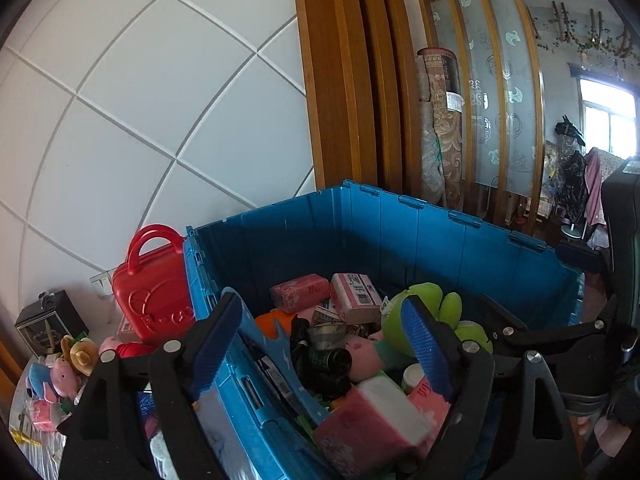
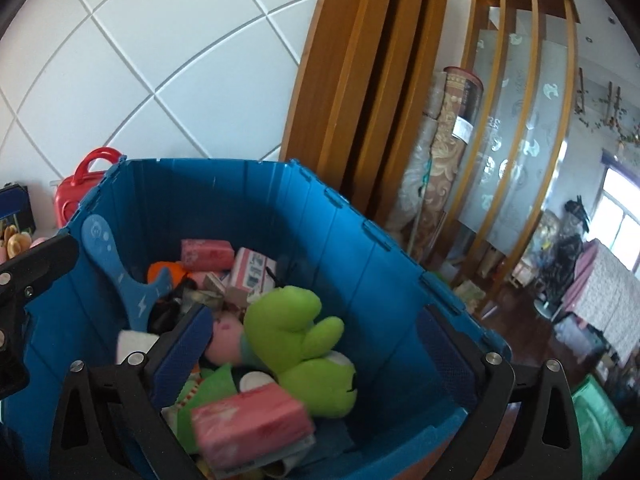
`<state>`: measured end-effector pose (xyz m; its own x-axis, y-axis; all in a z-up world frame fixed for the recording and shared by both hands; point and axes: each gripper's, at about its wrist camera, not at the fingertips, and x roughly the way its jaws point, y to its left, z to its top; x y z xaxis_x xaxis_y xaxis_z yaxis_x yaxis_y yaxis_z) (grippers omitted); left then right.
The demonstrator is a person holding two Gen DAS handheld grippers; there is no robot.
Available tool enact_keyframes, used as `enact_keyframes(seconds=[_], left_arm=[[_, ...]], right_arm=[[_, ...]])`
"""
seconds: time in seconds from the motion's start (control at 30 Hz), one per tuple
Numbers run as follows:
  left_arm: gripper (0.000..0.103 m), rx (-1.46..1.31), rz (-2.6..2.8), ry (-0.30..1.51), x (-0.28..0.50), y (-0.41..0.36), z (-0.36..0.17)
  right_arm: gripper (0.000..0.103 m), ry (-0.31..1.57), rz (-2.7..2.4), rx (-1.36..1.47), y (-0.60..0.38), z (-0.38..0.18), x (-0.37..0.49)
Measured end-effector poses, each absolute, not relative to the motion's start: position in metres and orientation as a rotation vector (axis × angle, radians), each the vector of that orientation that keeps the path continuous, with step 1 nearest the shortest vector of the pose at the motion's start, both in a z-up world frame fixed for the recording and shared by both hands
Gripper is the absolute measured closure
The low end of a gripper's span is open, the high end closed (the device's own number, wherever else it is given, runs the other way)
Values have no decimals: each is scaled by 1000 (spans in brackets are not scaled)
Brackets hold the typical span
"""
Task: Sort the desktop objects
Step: 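Open both tools to drop the tissue packs into the crate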
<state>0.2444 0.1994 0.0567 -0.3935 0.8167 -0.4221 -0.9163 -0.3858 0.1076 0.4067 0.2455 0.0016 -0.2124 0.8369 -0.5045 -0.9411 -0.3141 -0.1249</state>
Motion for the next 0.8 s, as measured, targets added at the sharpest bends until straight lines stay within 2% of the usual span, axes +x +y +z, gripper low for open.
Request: enact_keyframes(seconds=[0.4,0.8], left_arm=[[21,-366,2033,342,210,141,61],[21,-441,2261,257,102,18,50]], right_arm=[[0,275,1891,-525,208,26,389],[0,254,2149,-424,133,65,292]])
